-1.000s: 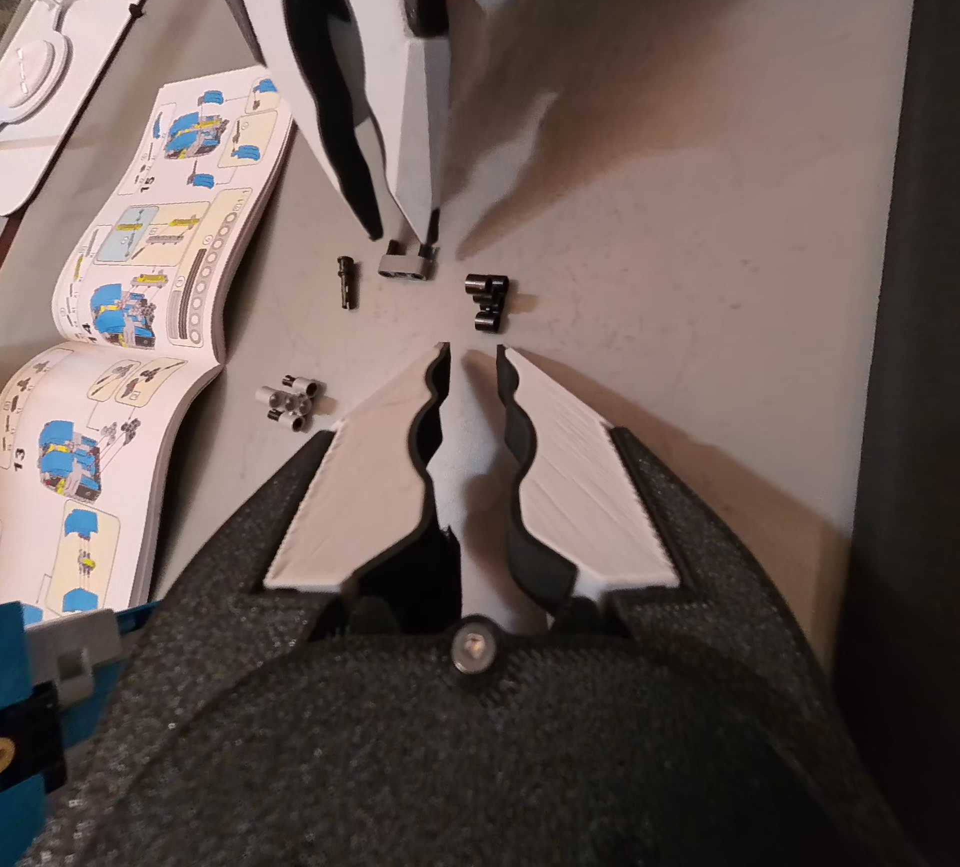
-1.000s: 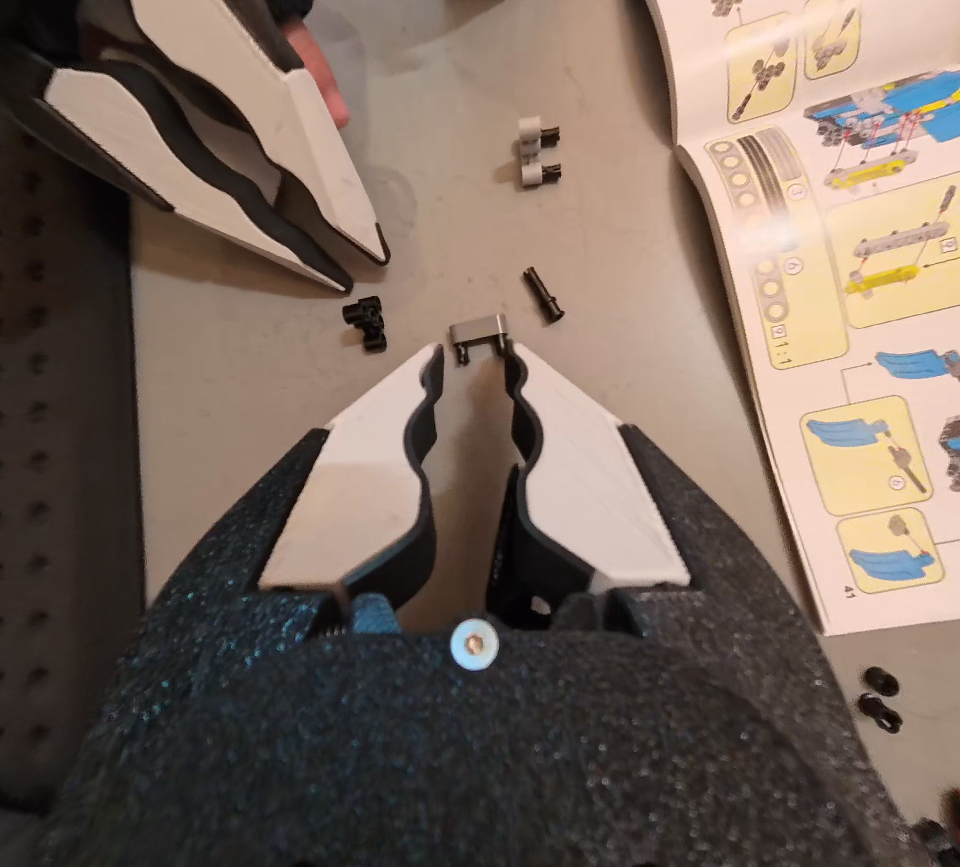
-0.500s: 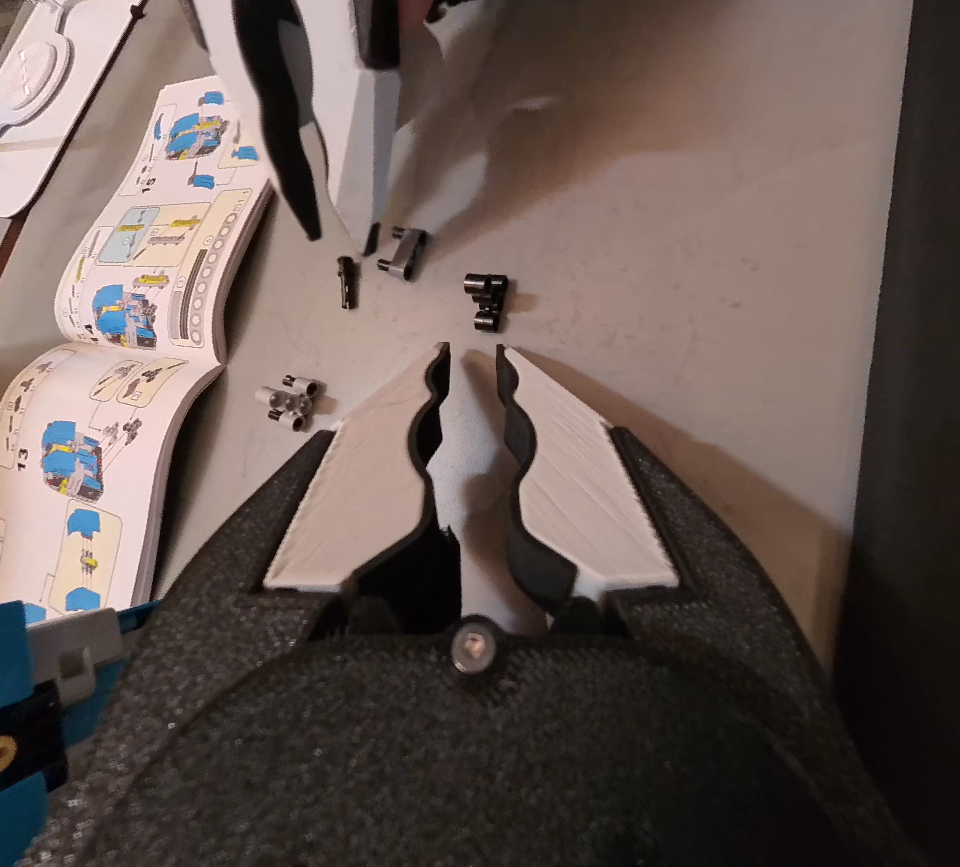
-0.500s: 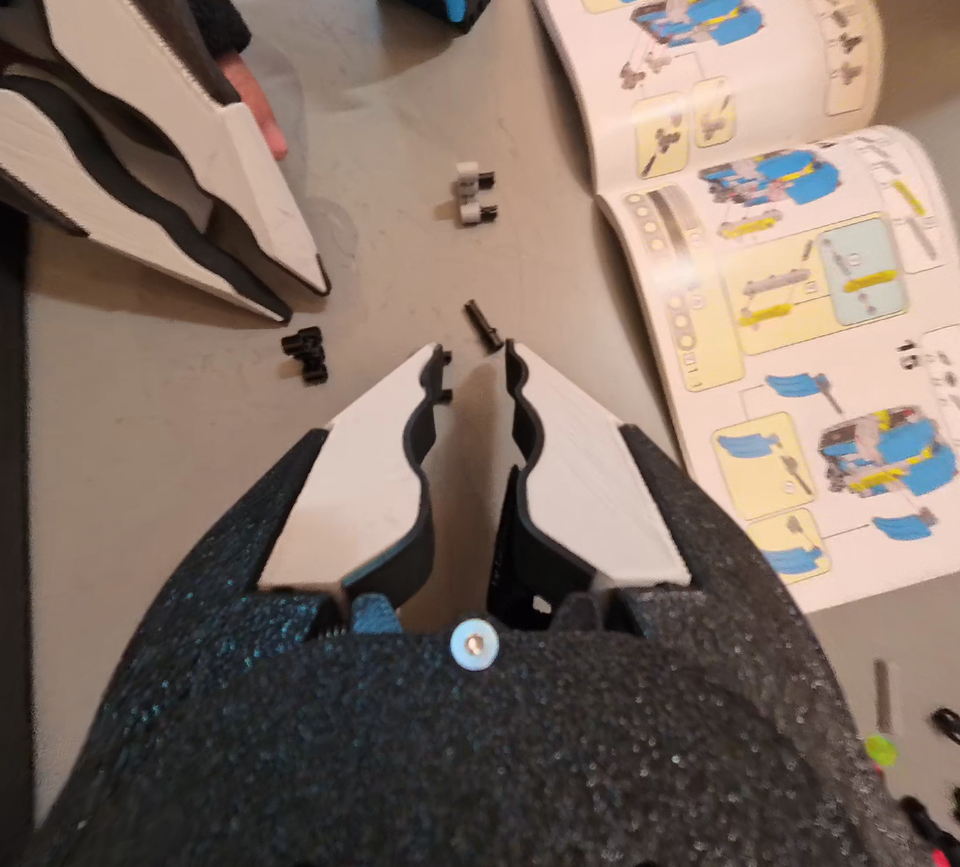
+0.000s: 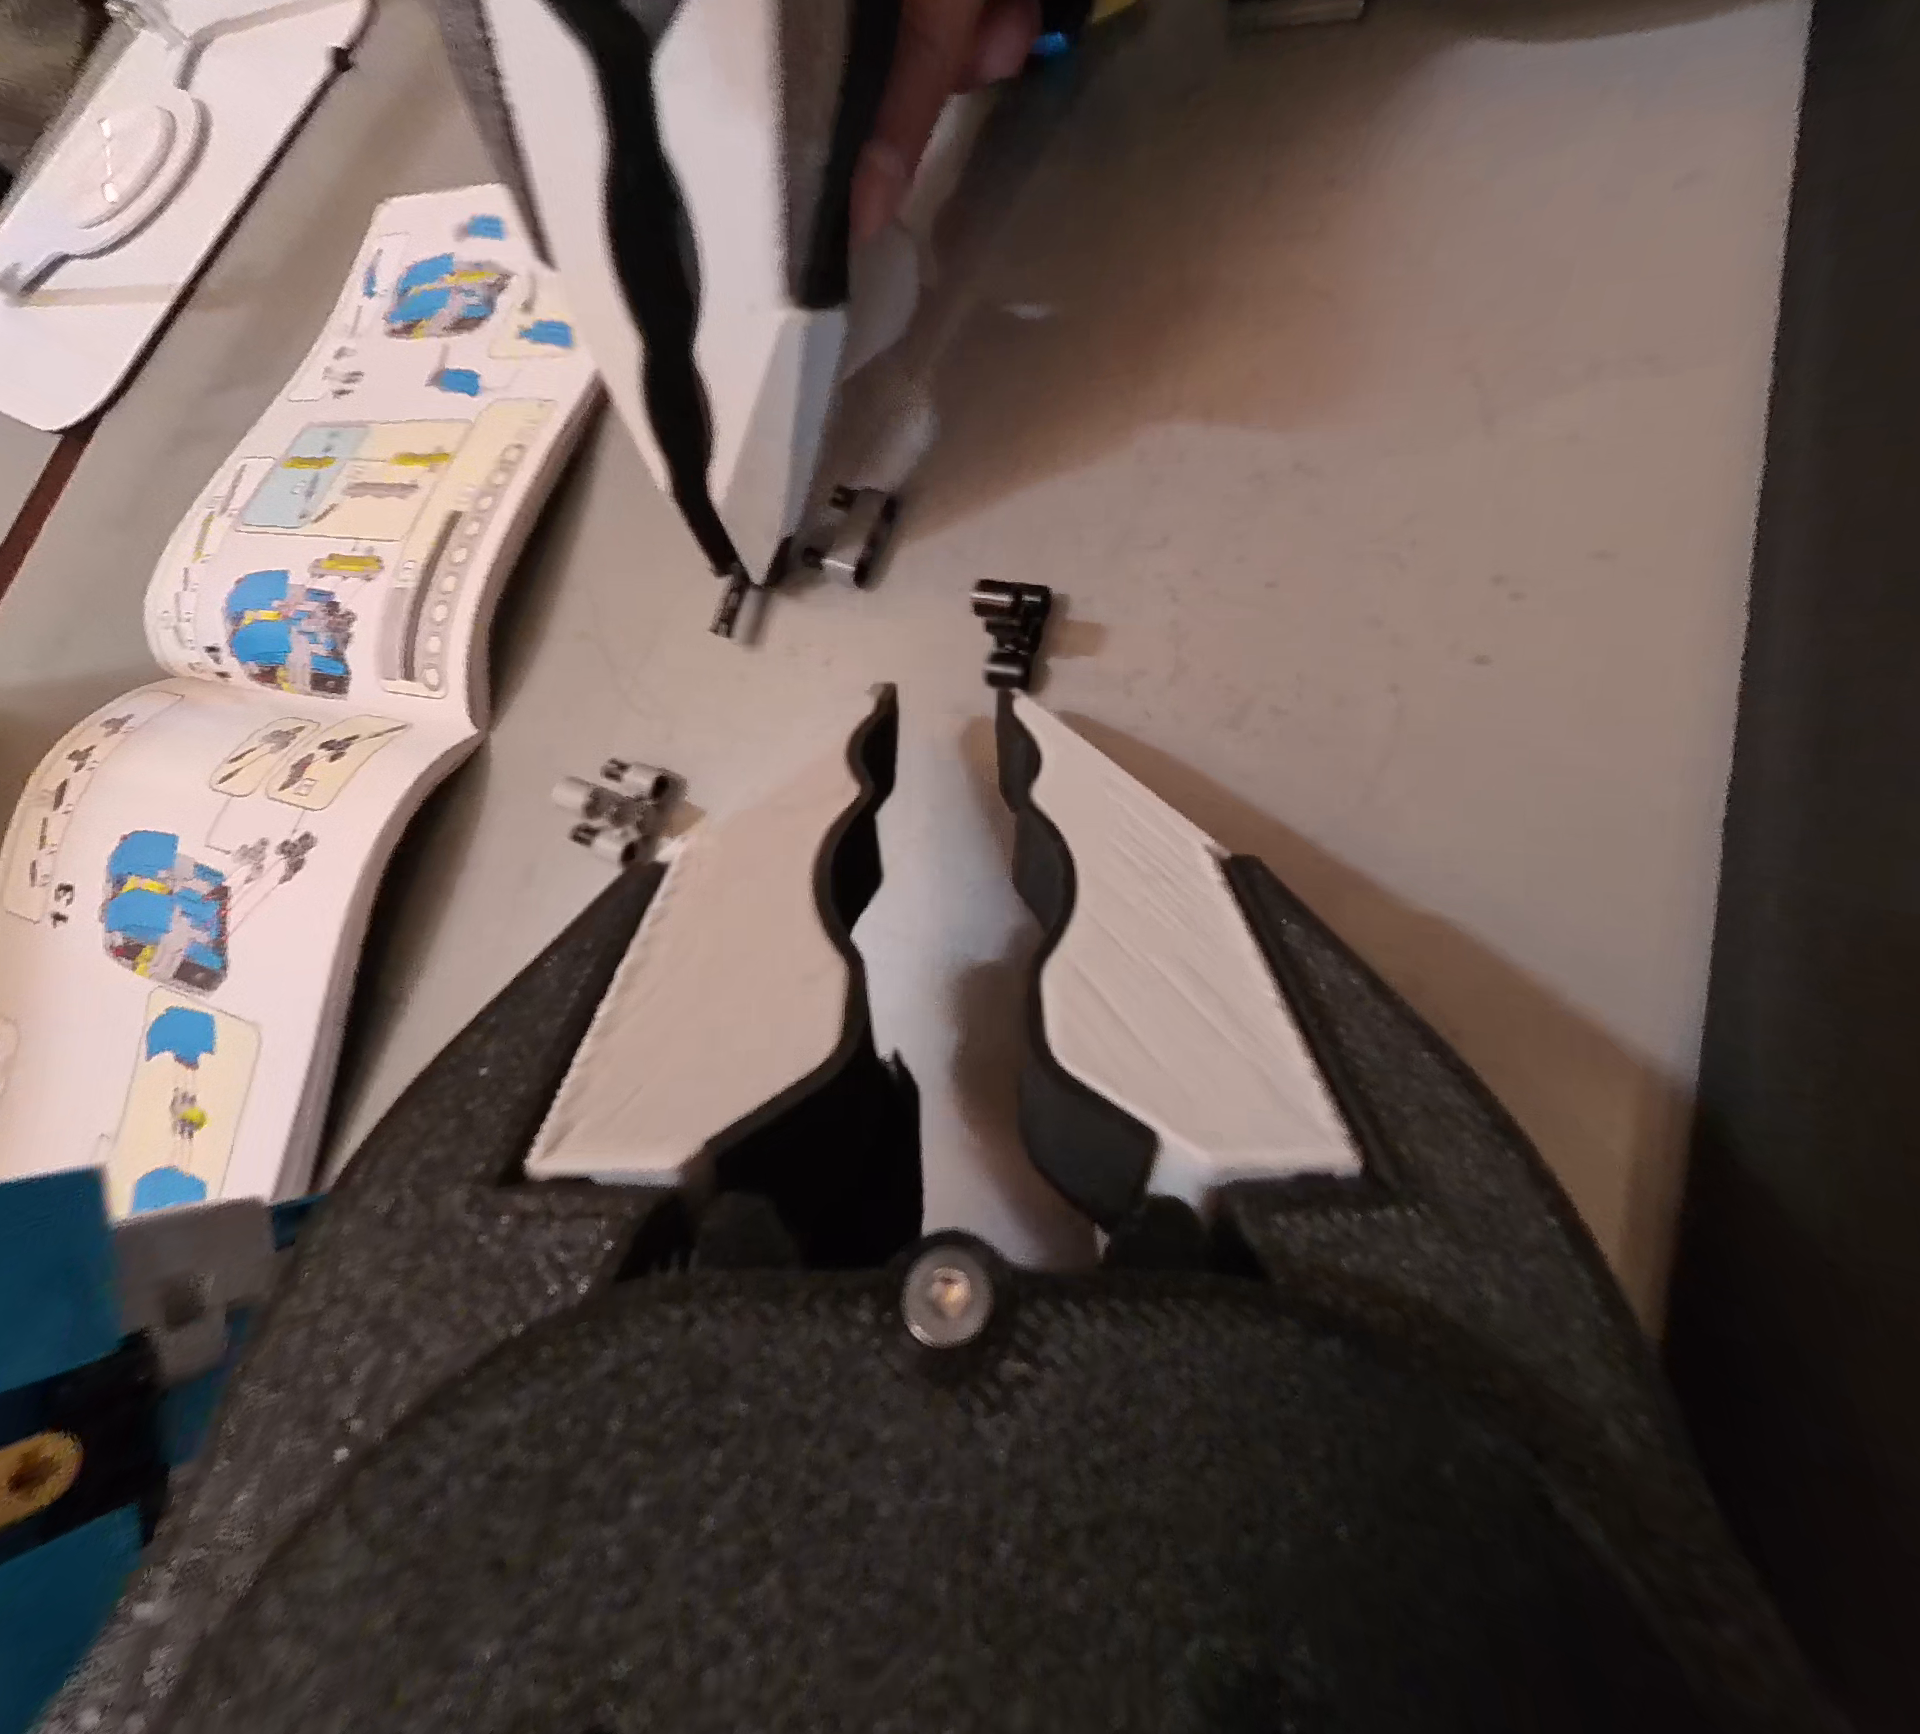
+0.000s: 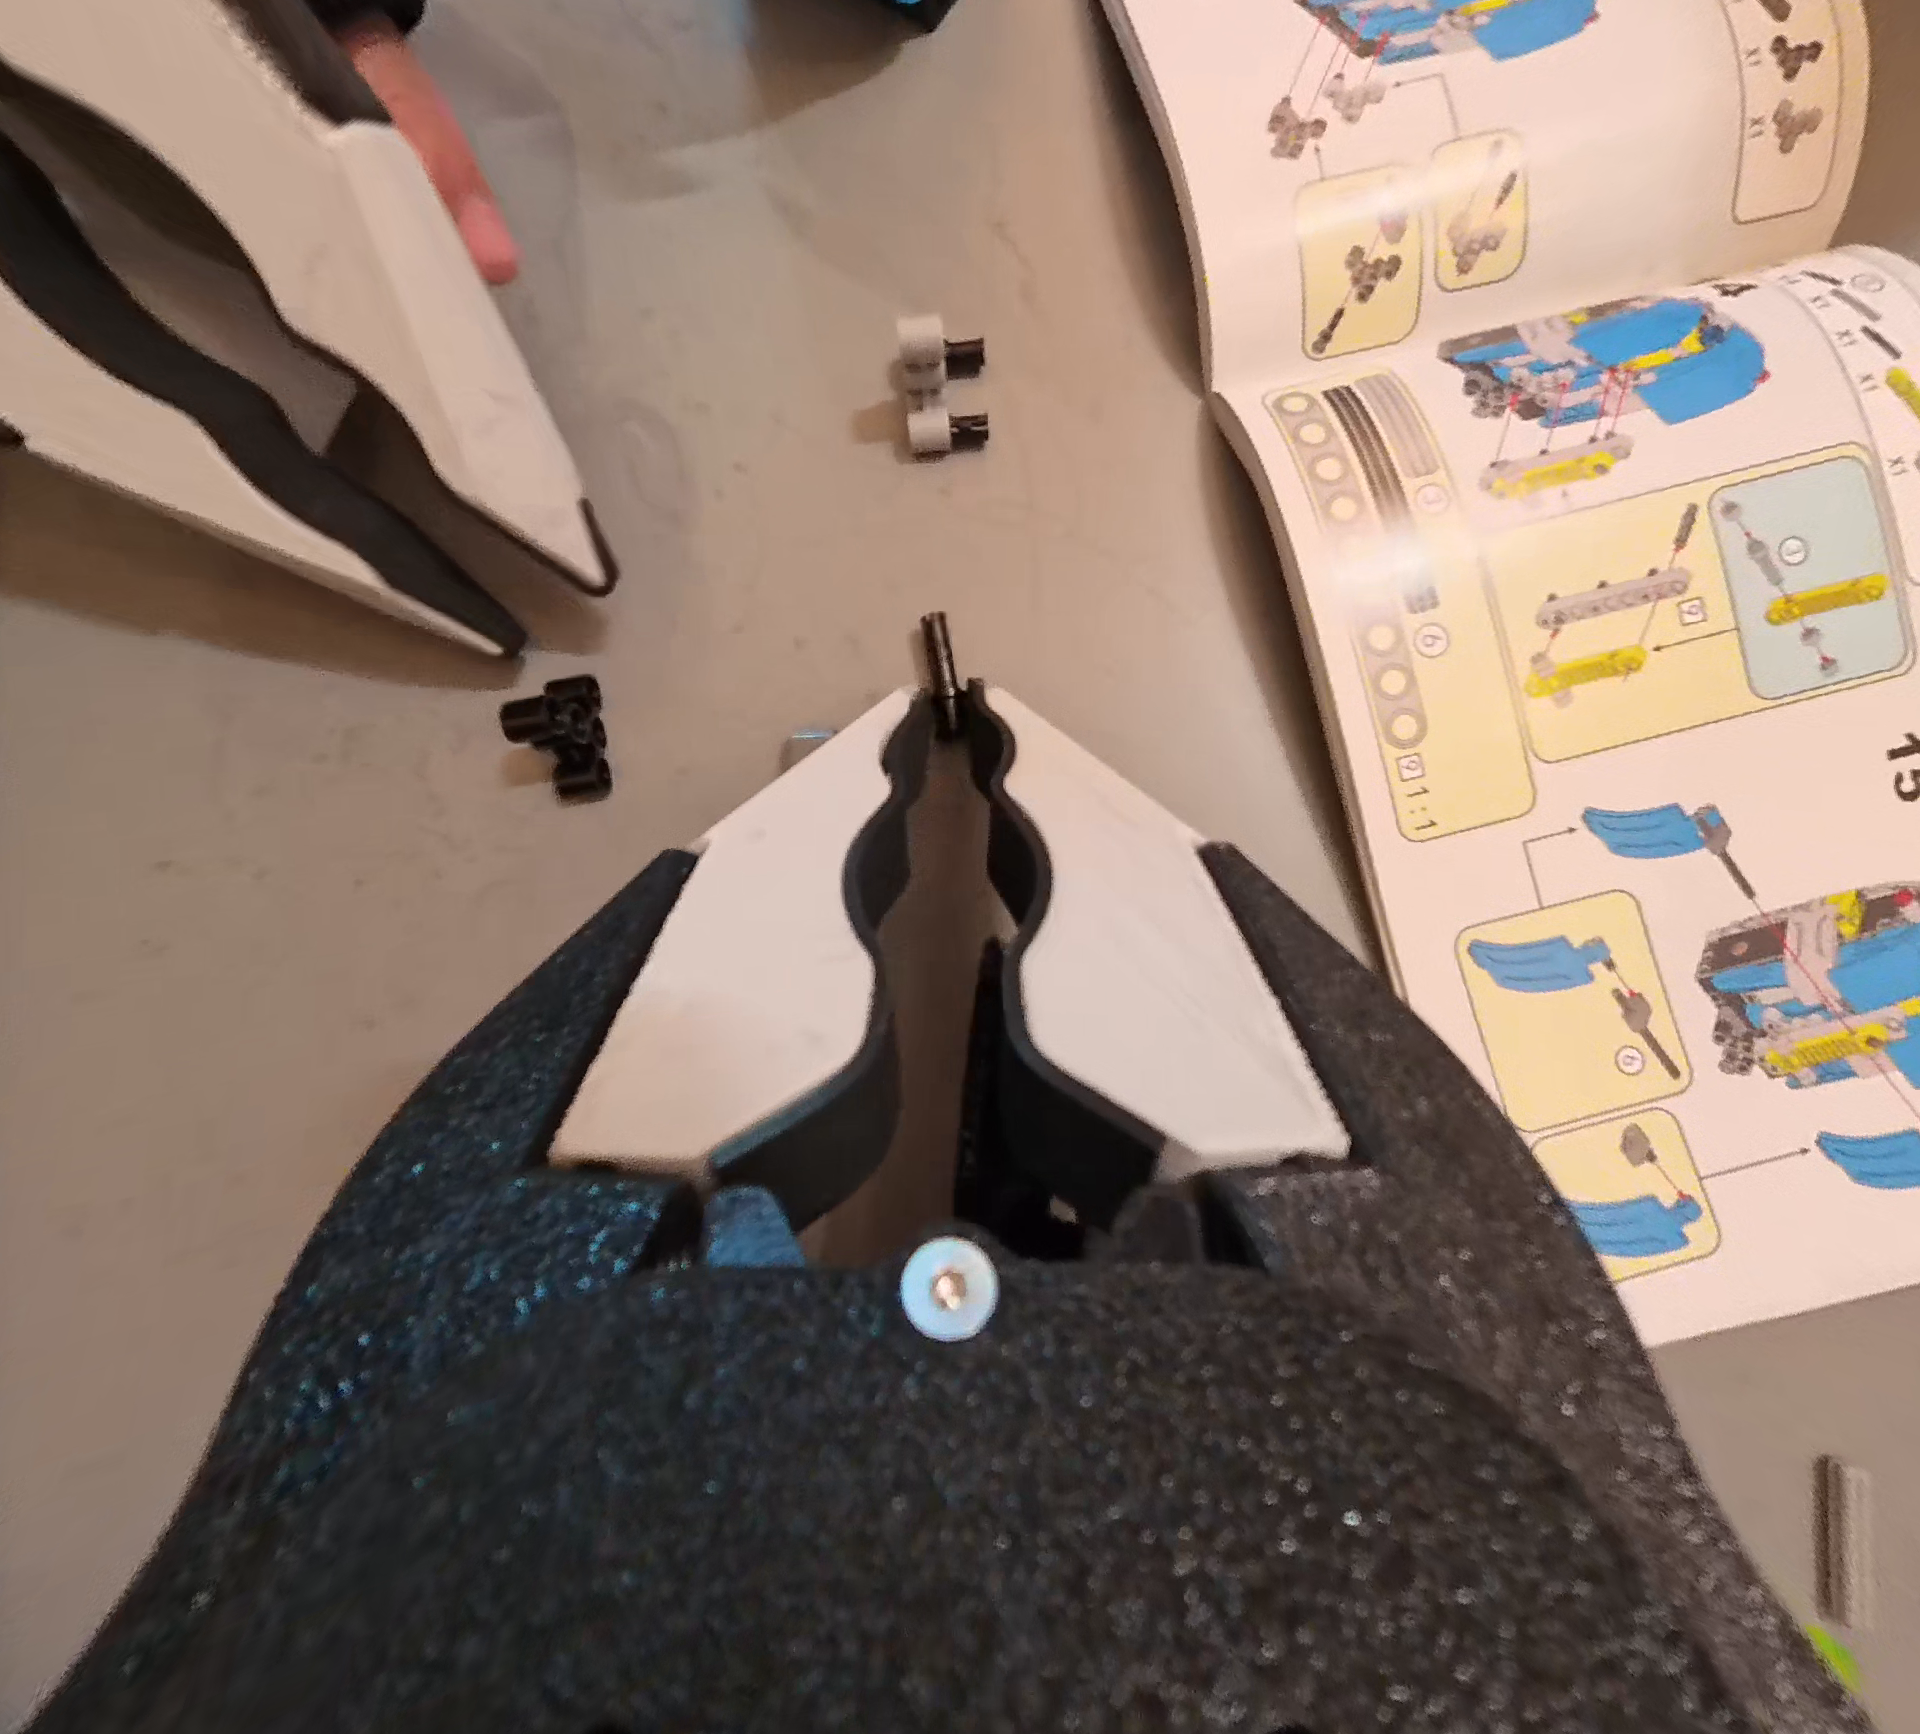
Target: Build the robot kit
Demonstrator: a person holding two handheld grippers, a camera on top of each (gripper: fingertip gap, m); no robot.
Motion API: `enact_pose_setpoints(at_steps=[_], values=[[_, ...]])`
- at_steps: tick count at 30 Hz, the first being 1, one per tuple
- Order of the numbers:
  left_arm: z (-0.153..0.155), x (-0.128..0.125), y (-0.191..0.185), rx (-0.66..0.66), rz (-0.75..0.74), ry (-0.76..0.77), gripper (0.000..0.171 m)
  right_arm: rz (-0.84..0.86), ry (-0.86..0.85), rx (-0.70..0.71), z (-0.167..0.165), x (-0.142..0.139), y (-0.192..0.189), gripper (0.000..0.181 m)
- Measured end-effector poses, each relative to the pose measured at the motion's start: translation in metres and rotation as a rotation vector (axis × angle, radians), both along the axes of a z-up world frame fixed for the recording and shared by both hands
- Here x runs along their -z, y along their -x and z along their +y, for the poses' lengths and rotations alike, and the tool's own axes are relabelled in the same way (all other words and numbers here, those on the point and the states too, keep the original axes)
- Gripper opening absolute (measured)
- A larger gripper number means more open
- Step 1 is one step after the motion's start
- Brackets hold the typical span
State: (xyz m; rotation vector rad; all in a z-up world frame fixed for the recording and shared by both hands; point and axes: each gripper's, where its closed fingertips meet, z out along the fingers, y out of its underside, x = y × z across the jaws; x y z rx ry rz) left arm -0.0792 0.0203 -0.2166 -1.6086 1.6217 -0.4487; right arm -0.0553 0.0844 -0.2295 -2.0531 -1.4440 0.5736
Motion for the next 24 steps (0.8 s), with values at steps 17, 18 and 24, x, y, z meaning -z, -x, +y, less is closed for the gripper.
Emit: enact_pose_setpoints(at_steps=[17,18,24], values=[[0.024,-0.050,0.005,-0.033,-0.044,-0.567,0.003,0.349,0.216,-0.170,-0.058,-0.073,0.035,0.006],[0.025,-0.053,0.006,-0.043,-0.051,-0.573,0.003,0.364,0.214,-0.163,-0.057,-0.075,0.036,0.006],[0.032,-0.060,0.009,-0.078,-0.030,-0.680,0.014,0.356,0.202,-0.111,-0.049,-0.074,0.038,0.006]])
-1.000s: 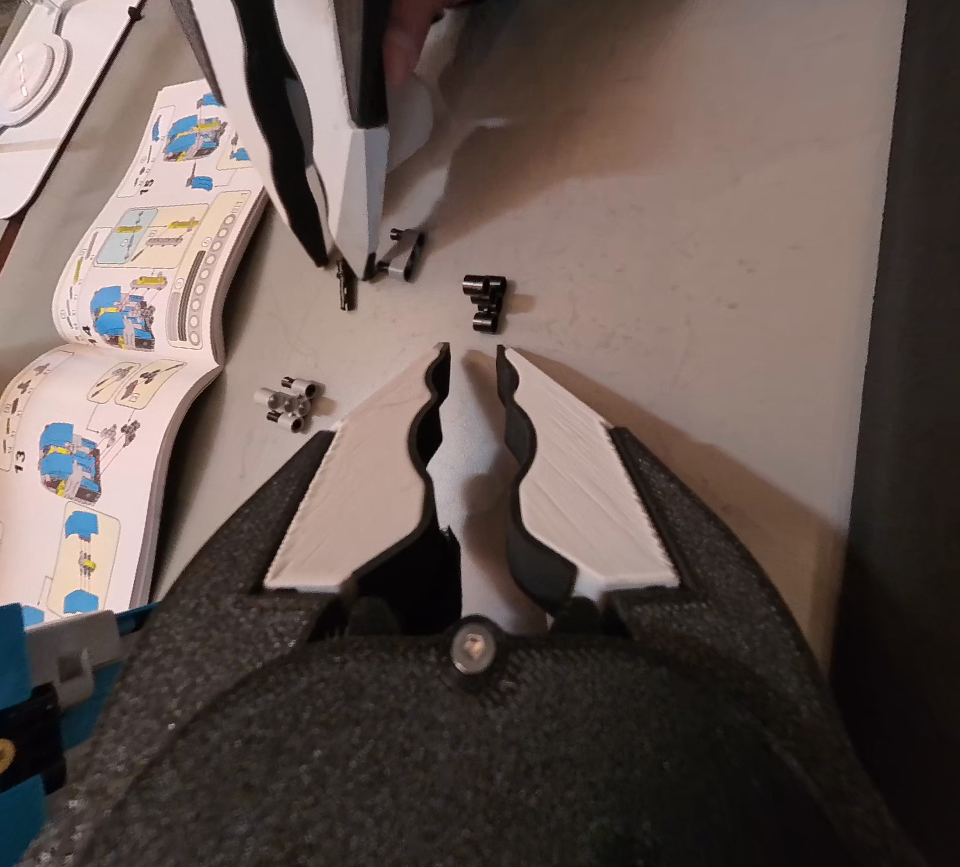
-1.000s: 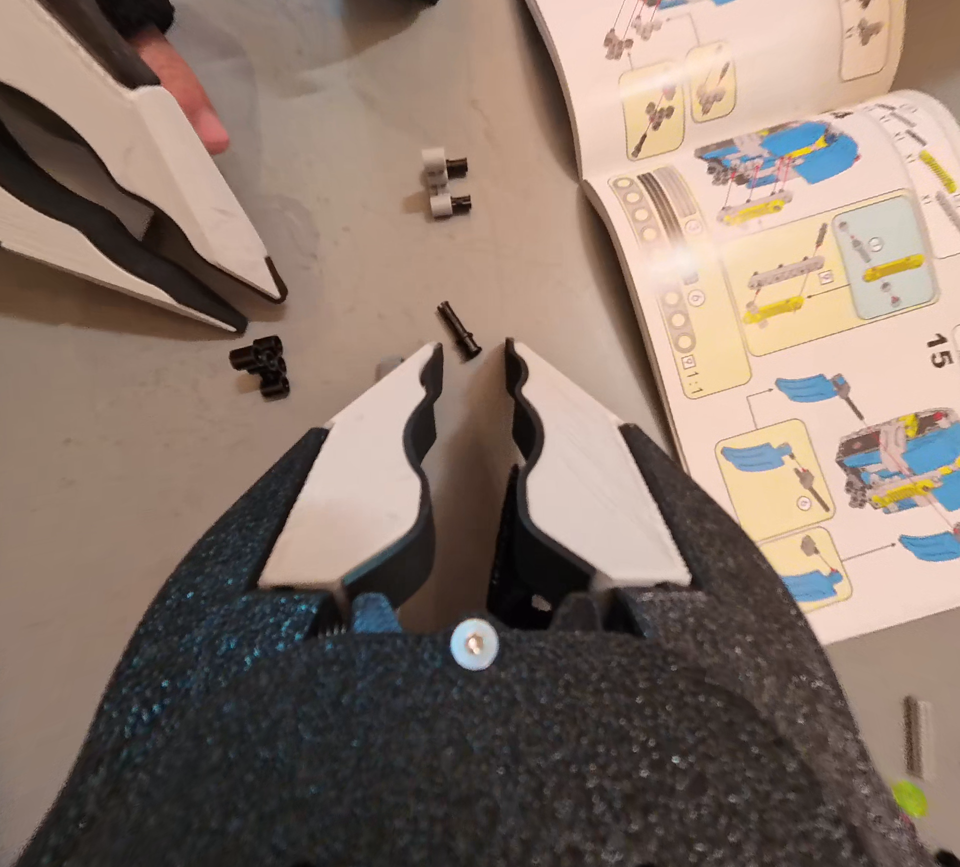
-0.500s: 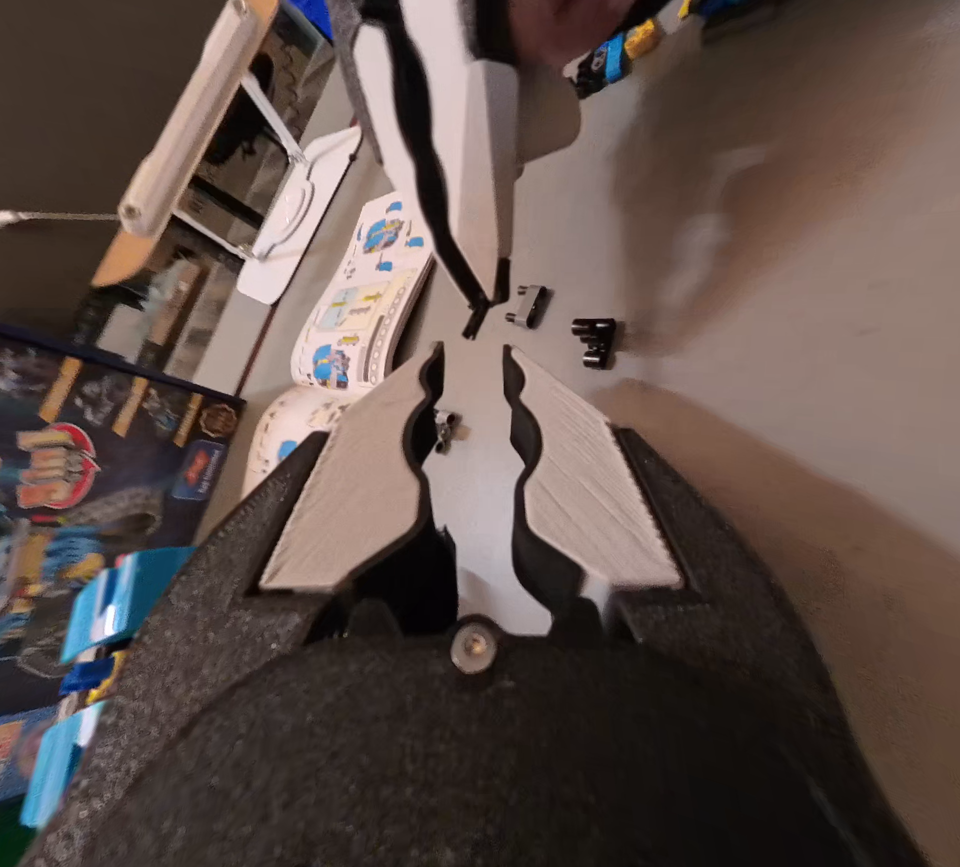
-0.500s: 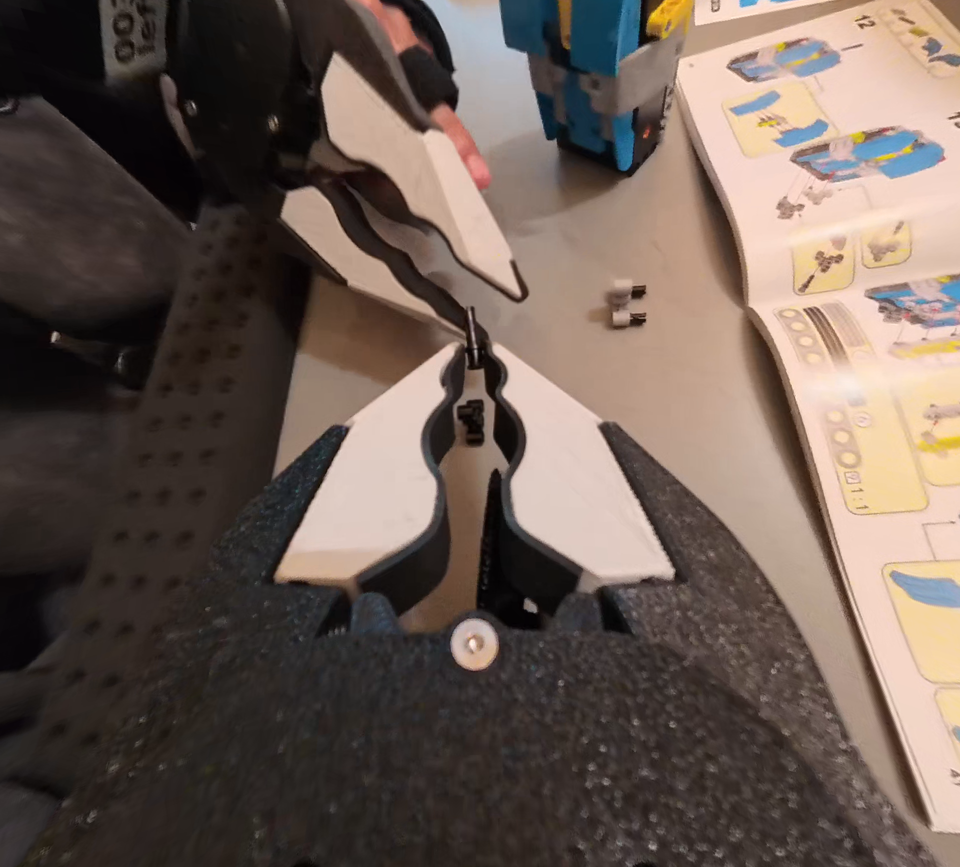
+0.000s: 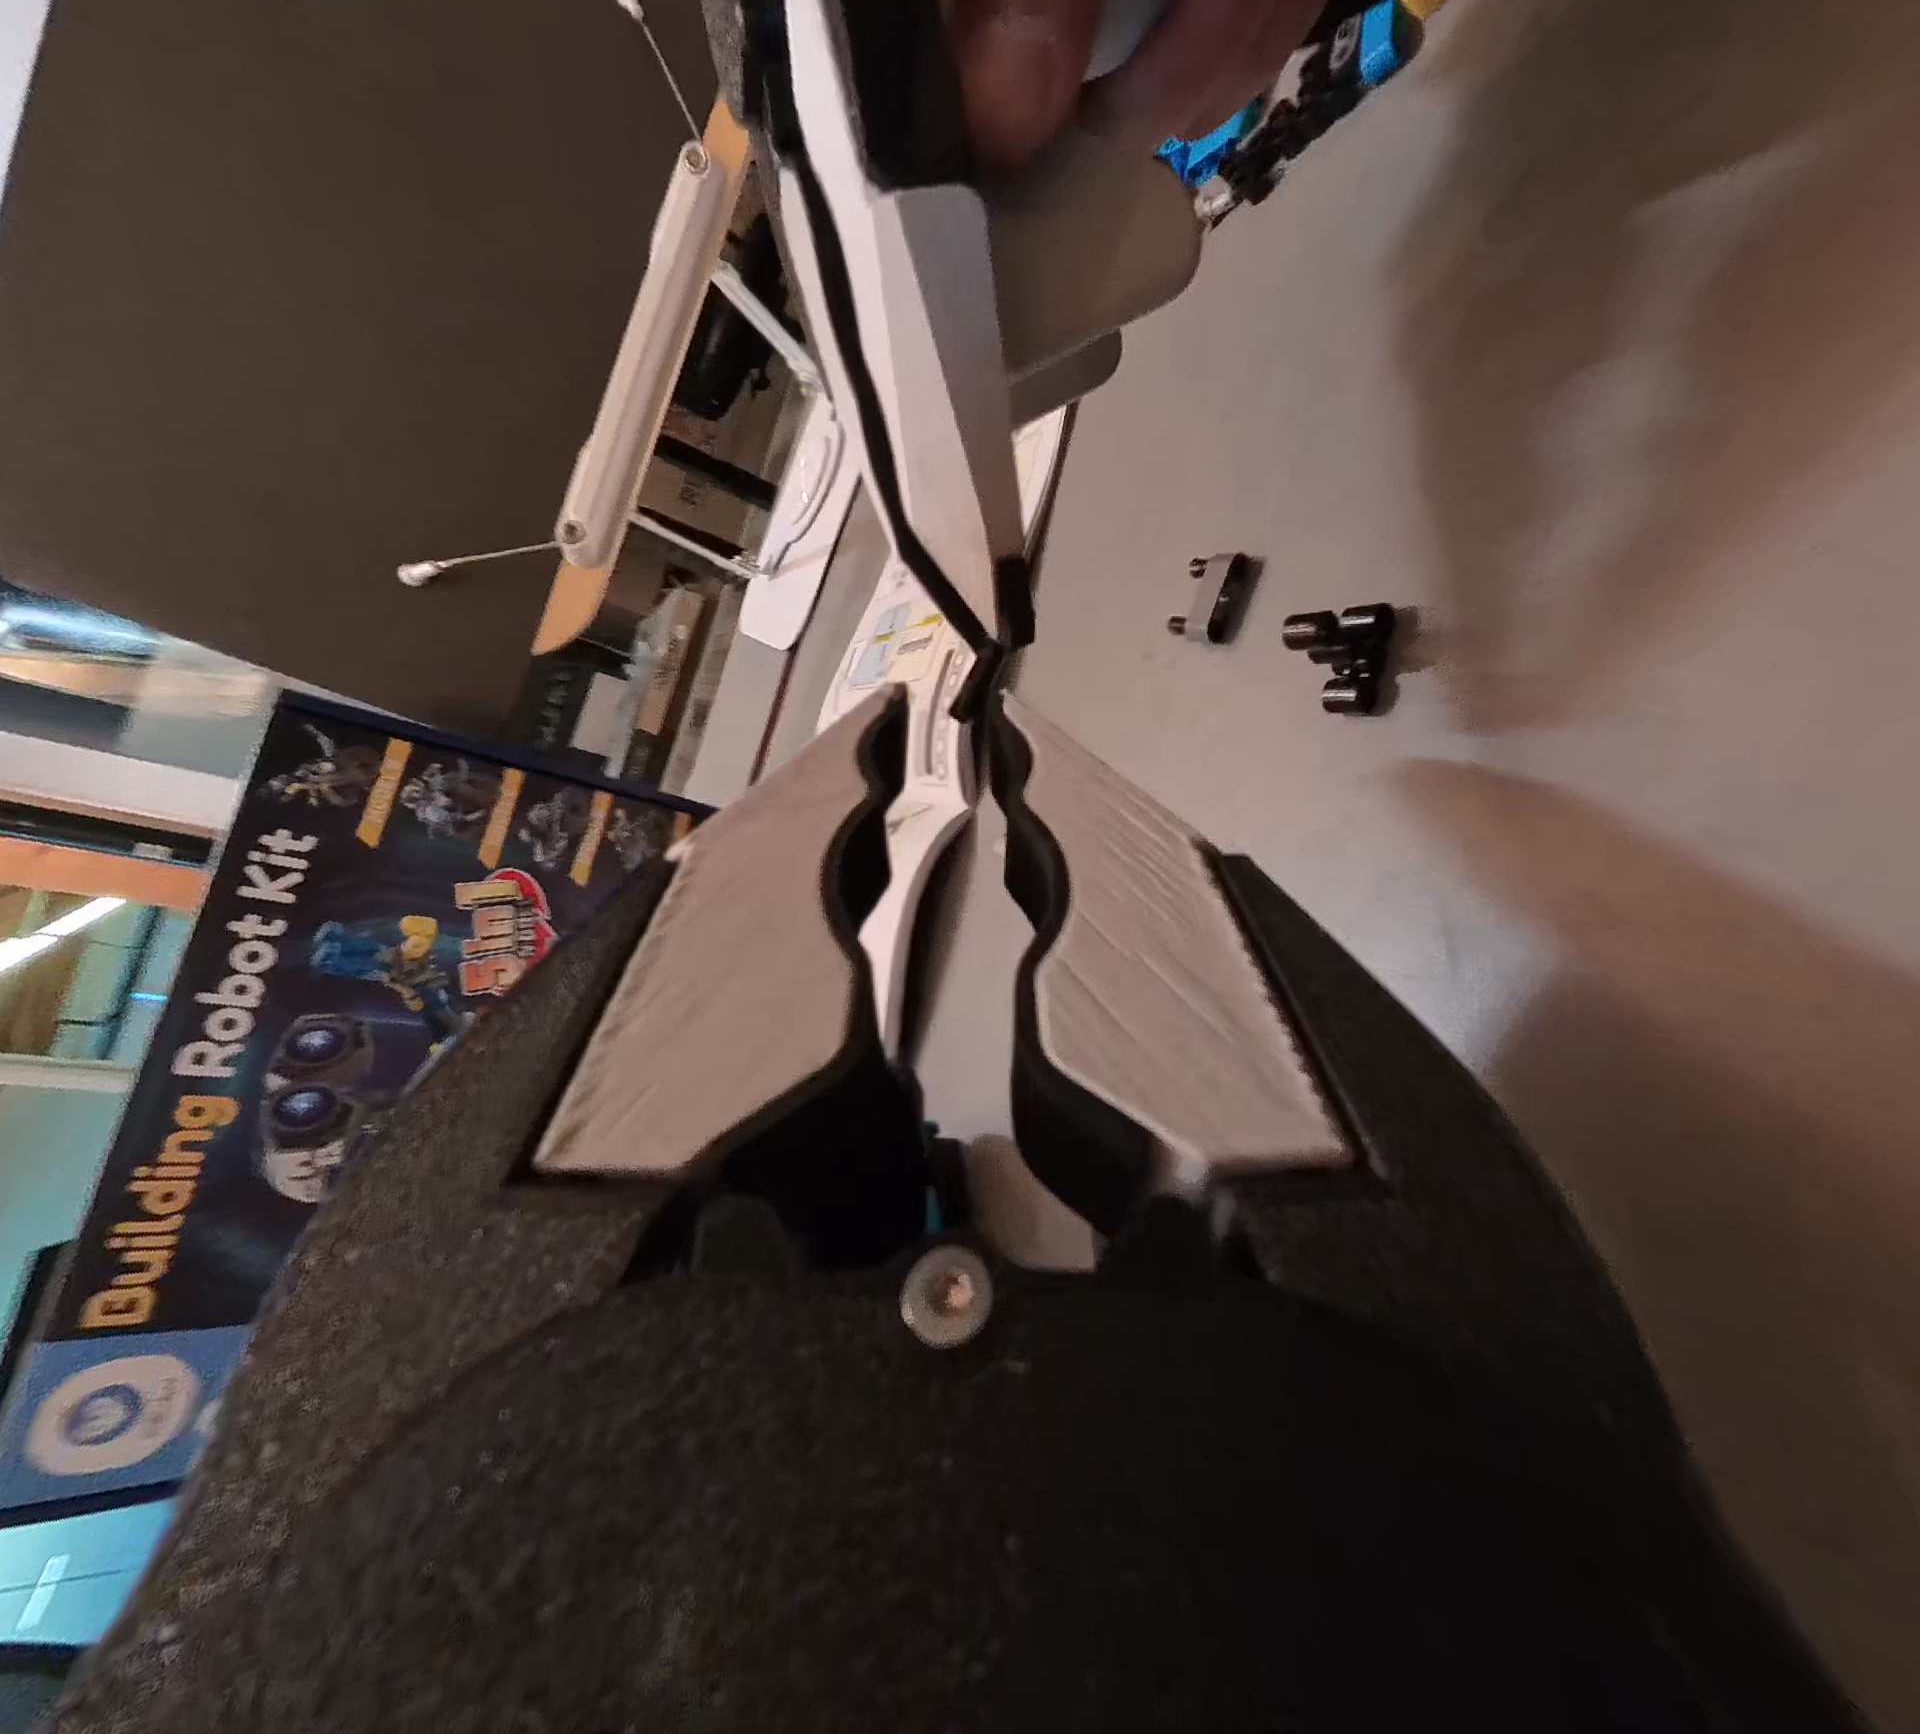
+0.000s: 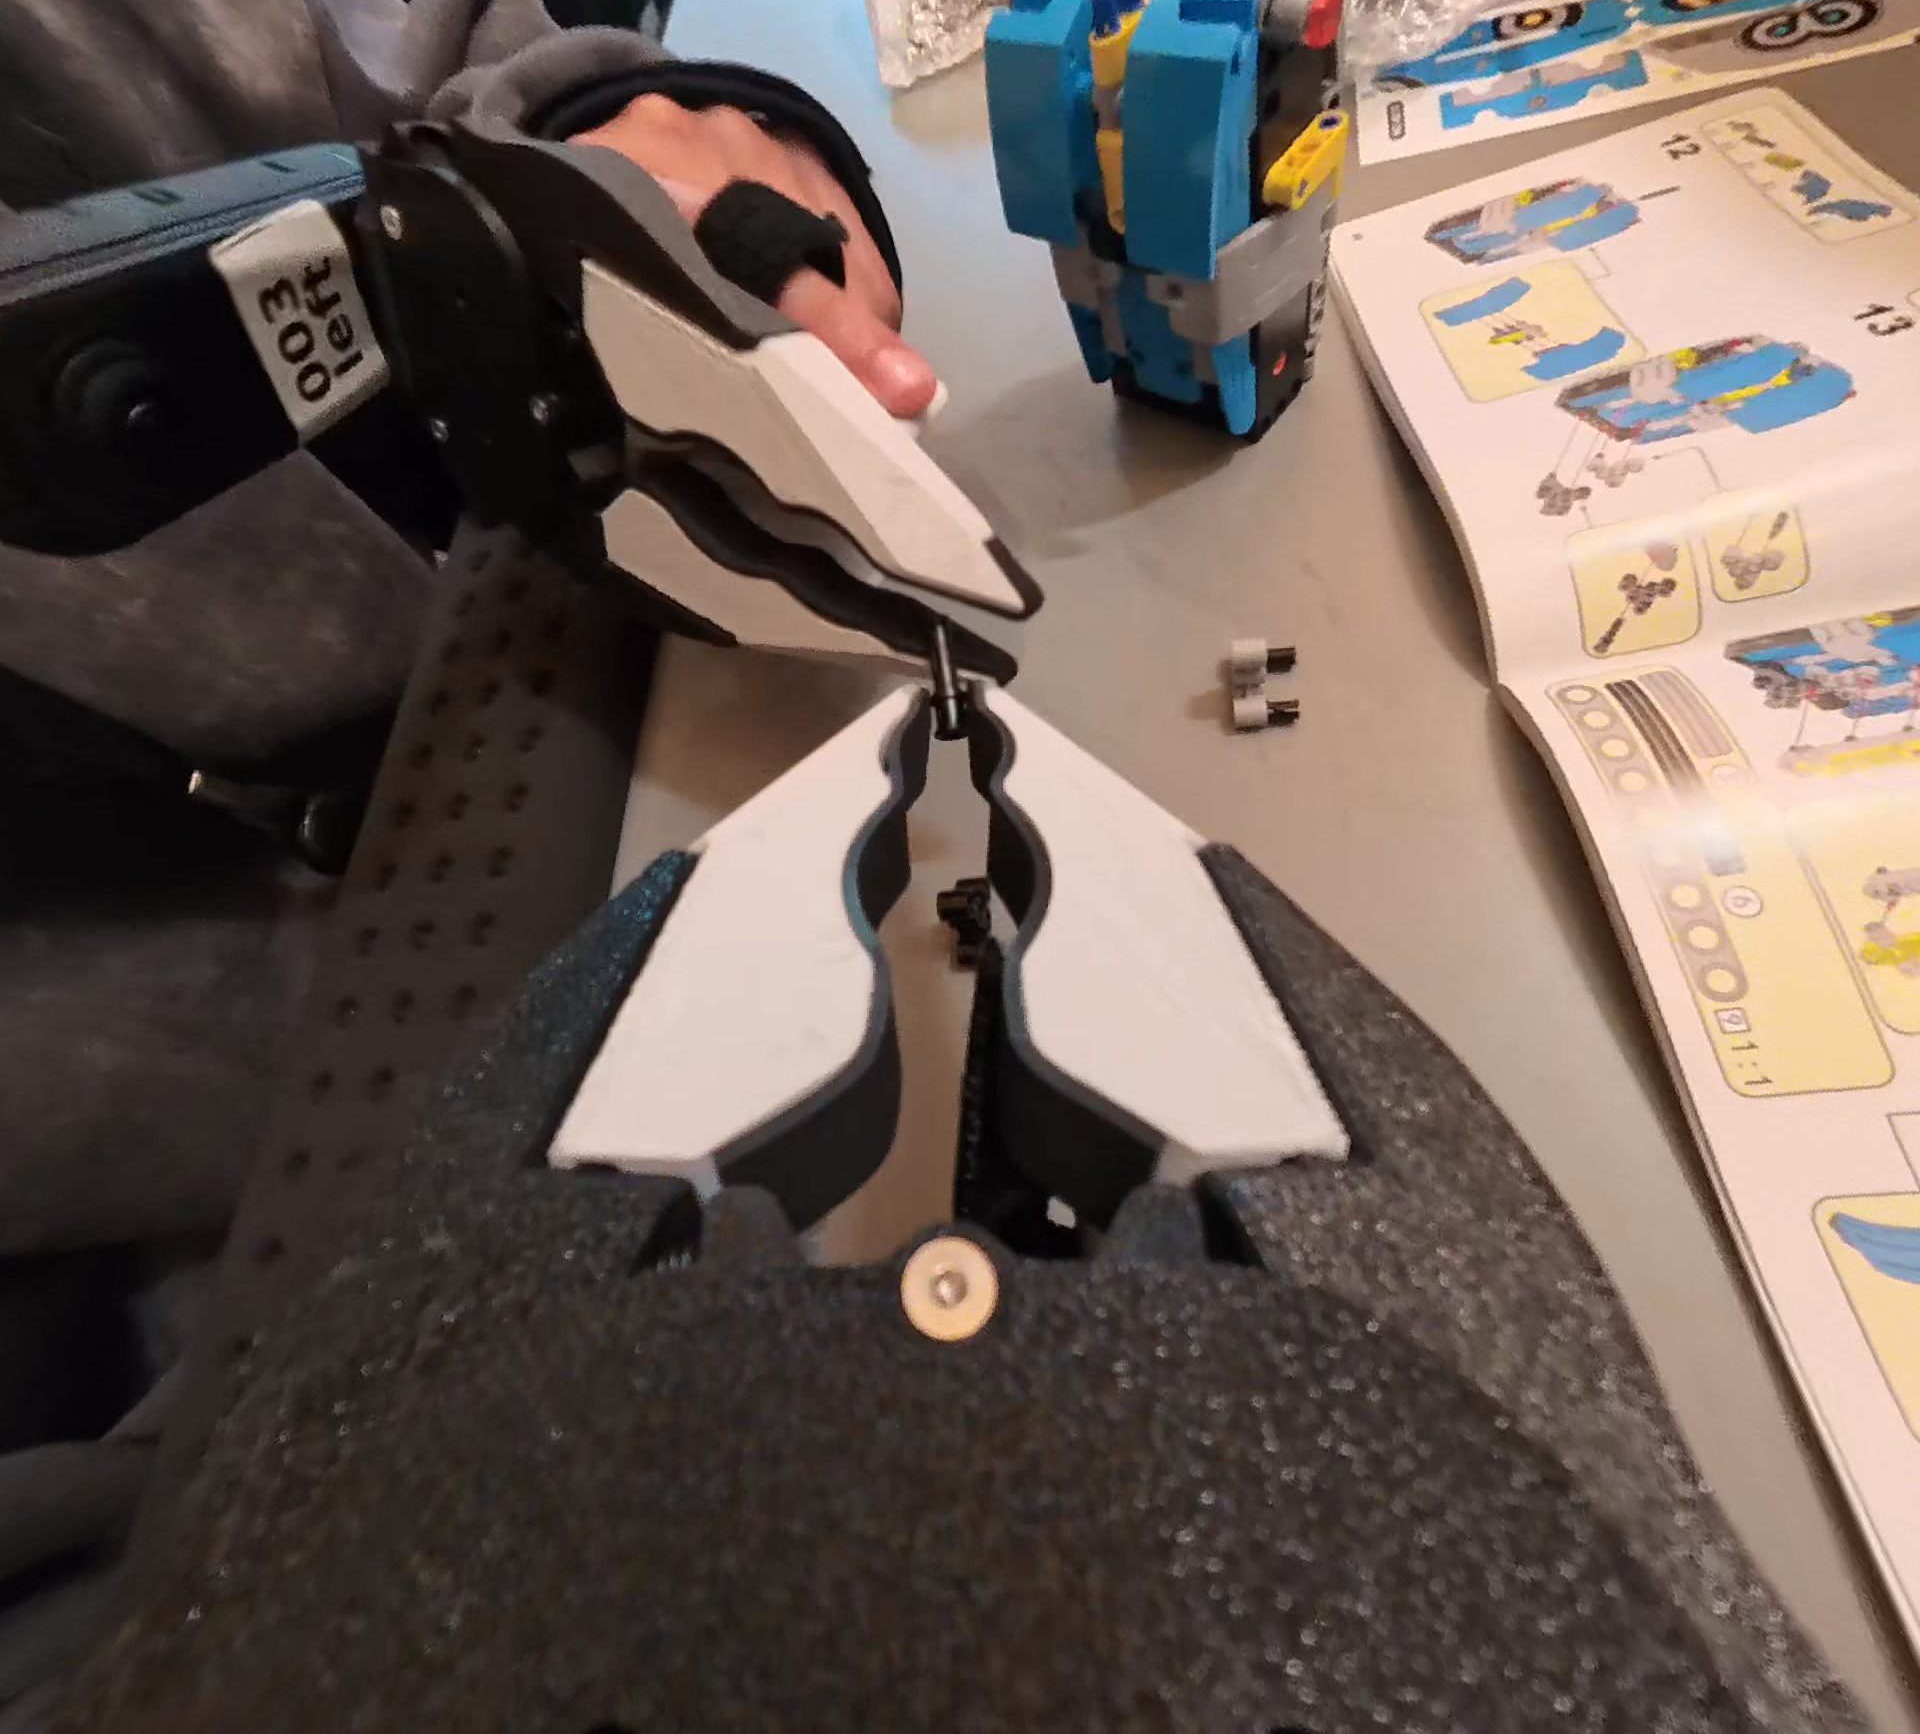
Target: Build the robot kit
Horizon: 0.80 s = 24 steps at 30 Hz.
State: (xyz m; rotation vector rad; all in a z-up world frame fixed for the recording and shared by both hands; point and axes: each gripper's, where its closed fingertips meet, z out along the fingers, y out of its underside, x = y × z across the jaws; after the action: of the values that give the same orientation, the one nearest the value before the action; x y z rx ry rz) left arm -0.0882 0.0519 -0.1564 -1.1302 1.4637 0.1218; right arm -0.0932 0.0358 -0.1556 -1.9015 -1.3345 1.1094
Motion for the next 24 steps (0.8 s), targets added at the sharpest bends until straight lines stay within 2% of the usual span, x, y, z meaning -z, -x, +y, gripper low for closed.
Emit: enact_pose_setpoints(at_steps=[2,5,11,15,18,24], values=[[-0.003,0.000,-0.001,0.010,0.029,-0.055,0.014,0.007,0.006,0.001,0.000,0.000,0.000,0.006],[-0.002,0.004,0.000,0.002,0.076,-0.090,0.003,0.022,-0.005,0.000,-0.001,-0.005,0.001,0.006],[0.001,-0.015,0.006,-0.022,-0.063,0.035,0.003,0.137,-0.075,0.030,0.005,-0.026,0.008,0.007],[0.001,-0.019,0.008,-0.016,-0.129,0.121,0.003,0.141,-0.186,0.045,0.007,-0.030,0.014,0.008],[0.001,-0.020,0.008,-0.015,-0.136,0.118,0.003,0.130,-0.273,0.047,0.006,-0.032,0.017,0.007],[-0.004,-0.022,0.004,0.018,-0.208,0.212,0.004,0.109,-0.256,0.028,0.003,-0.035,0.014,0.007]])
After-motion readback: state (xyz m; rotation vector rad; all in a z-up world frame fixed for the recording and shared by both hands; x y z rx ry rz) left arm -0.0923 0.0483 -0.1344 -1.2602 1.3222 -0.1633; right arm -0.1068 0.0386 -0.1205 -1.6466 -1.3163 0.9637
